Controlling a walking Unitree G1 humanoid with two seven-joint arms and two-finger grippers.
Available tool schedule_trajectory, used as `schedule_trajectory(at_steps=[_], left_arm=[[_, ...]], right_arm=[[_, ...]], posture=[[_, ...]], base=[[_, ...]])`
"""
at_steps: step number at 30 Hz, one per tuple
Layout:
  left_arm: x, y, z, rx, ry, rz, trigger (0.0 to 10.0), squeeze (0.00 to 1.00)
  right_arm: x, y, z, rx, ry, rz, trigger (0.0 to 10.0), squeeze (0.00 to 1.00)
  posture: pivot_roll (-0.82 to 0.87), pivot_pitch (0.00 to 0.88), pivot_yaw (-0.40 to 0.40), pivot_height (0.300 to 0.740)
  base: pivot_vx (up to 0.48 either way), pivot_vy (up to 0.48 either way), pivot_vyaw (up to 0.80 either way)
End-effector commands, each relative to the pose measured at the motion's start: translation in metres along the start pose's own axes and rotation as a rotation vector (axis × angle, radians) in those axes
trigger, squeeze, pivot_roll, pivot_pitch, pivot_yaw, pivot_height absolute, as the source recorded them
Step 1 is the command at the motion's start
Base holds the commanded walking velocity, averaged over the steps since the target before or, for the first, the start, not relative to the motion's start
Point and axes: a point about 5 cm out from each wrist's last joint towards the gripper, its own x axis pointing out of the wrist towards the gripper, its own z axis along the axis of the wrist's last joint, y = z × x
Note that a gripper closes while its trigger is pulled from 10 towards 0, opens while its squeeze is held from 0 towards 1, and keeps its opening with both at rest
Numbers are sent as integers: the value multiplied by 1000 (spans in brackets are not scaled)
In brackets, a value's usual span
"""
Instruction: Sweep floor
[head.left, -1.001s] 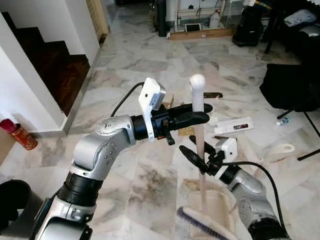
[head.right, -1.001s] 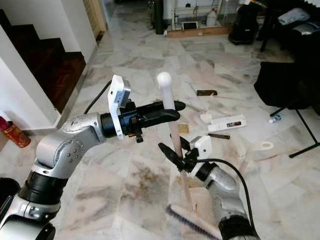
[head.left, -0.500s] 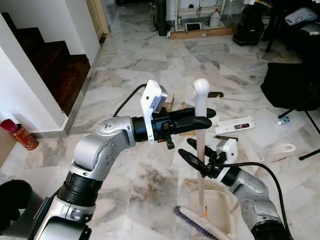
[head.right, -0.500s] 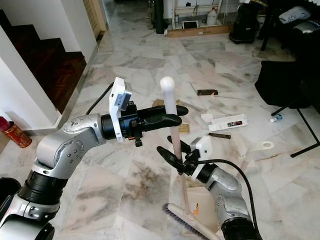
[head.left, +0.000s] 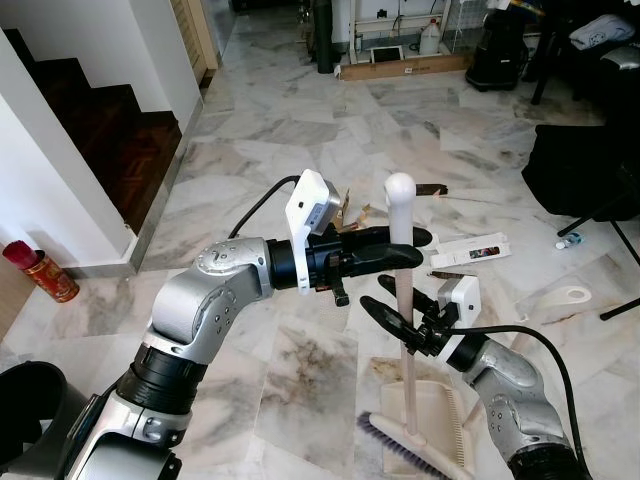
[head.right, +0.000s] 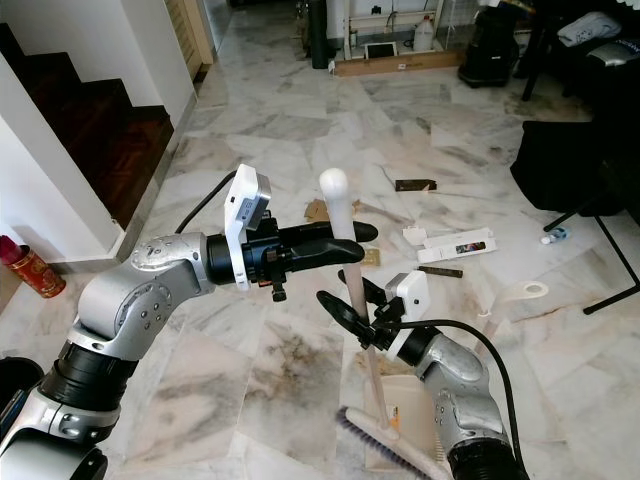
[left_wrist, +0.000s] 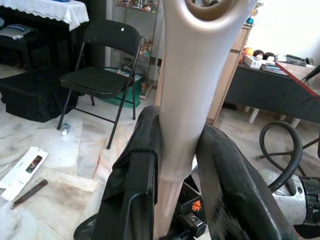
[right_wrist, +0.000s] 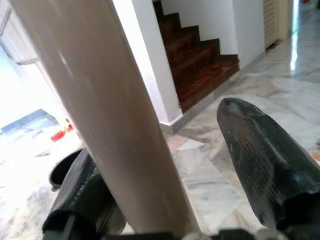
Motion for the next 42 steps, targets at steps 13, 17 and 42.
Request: schedule_trajectory(at_steps=[13,17,42], left_arm=[[-5,0,-4,0,22,-10,10000,0],[-4,0,-4,1,21,-7,10000,0],[-5,0,-5,4,26,-14,10000,0]], right_arm=[[0,-8,7,-68,-2,-83,10000,1000],[1,-5,8,-49,-18,-55,10000,1000],[-2,13,3,-1,44,108,10000,0]], posture=[[-19,20,107,740],[-18,20,106,740],[-19,25,111,740]], base=[[0,0,0],[0,0,0],[0,0,0]])
